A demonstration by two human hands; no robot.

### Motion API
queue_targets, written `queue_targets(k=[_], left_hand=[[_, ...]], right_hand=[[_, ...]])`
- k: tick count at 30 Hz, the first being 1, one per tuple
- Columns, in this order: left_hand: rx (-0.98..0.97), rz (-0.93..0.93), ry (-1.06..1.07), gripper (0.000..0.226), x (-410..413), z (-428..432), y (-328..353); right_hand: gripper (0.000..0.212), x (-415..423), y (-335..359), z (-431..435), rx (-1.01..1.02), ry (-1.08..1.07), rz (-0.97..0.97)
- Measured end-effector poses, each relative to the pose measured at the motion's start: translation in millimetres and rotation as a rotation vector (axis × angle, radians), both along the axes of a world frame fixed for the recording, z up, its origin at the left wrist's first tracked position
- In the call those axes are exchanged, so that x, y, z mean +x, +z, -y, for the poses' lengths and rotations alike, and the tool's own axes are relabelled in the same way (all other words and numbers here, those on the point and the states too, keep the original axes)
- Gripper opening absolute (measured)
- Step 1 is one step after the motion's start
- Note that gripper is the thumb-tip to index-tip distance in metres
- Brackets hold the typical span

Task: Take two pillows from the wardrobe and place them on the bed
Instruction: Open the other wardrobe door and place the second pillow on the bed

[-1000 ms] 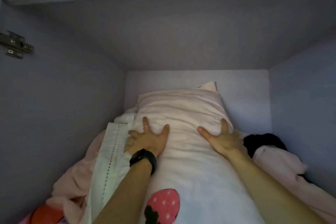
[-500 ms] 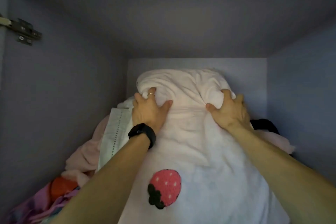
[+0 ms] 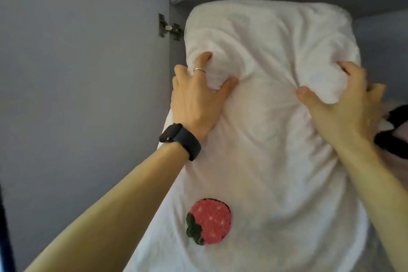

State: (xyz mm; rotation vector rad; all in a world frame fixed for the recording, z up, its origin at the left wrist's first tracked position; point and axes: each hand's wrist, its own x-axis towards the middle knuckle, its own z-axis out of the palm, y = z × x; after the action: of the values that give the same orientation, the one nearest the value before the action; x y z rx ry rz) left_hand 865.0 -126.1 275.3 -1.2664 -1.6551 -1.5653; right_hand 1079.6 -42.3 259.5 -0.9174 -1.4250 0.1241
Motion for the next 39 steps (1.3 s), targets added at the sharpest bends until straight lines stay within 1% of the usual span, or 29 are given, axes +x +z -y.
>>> queue_targets(k=[3, 6, 11, 13, 15, 16, 18, 20, 22, 23, 25, 27, 30, 32, 34, 35, 37, 39], left_hand=[[-0.008, -0.056, 0.137, 0.074, -12.1, 70.1, -25.2], [0.02, -0.115, 0.301, 0.072, -22.9, 139.4, -50.1], [0.146, -0.194, 0.592, 0.075, -39.1, 250.7, -74.8], [0.228, -0.125, 0.603, 0.084, -42.5, 294.0, -78.8], [0.35, -0.032, 0.607, 0.096, -47.1, 336.0, -81.0], [0.397, 0.005, 0.641, 0.101, -50.2, 355.4, -81.0], [0.417, 0.059, 0.736, 0.106, -56.1, 392.6, -80.6], [0.393, 0.114, 0.81, 0.112, -64.0, 429.9, -82.4], [0.404, 0.212, 0.818, 0.119, -72.7, 467.4, -85.3], [0.422, 0.259, 0.814, 0.117, -76.8, 485.4, -87.7], [0.464, 0.311, 0.822, 0.104, -86.4, 518.0, -96.9], [0.515, 0.323, 0.865, 0.092, -94.7, 544.7, -107.7], [0.583, 0.301, 0.902, 0.086, -107.2, 578.9, -123.2], [0.621, 0.266, 0.895, 0.084, -118.9, 597.2, -132.9], [0.655, 0.259, 0.845, 0.086, -138.7, 612.9, -146.6], [0.646, 0.283, 0.823, 0.09, -150.4, 619.5, -155.1], [0.544, 0.347, 0.84, 0.096, -179.1, 629.5, -176.6], [0.418, 0.415, 0.877, 0.088, -213.1, 635.2, -205.1]], right_hand=[[0.076, -38.0, -51.0, 31.5, 0.062, 0.166, -0.156], [0.079, -80.6, -89.3, 70.0, 0.047, 0.333, -0.223], [0.084, -142.5, -116.3, 149.2, 0.128, 0.589, -0.34], [0.087, -162.7, -121.5, 183.3, 0.152, 0.653, -0.401], [0.092, -182.4, -124.0, 217.7, 0.122, 0.758, -0.471], [0.094, -193.0, -123.9, 234.8, 0.108, 0.813, -0.495], [0.095, -211.9, -122.6, 269.3, 0.09, 0.907, -0.509], [0.098, -227.8, -122.2, 303.1, 0.081, 1.001, -0.488], [0.099, -242.0, -122.9, 335.4, 0.08, 1.071, -0.453], [0.099, -249.5, -123.8, 350.8, 0.087, 1.091, -0.427], [0.098, -266.1, -129.0, 379.3, 0.094, 1.135, -0.37], [0.098, -282.7, -137.0, 405.7, 0.074, 1.204, -0.333], [0.1, -306.6, -147.6, 436.8, 0.005, 1.297, -0.29], [0.109, -327.4, -152.0, 446.5, -0.14, 1.381, -0.253], [0.122, -351.8, -155.7, 452.2, -0.432, 1.508, -0.188], [0.123, -366.1, -160.3, 455.3, -0.545, 1.55, -0.122], [0.113, -397.2, -183.6, 462.7, -0.615, 1.559, 0.05], [0.1, -424.0, -217.3, 472.8, -0.625, 1.494, 0.164]])
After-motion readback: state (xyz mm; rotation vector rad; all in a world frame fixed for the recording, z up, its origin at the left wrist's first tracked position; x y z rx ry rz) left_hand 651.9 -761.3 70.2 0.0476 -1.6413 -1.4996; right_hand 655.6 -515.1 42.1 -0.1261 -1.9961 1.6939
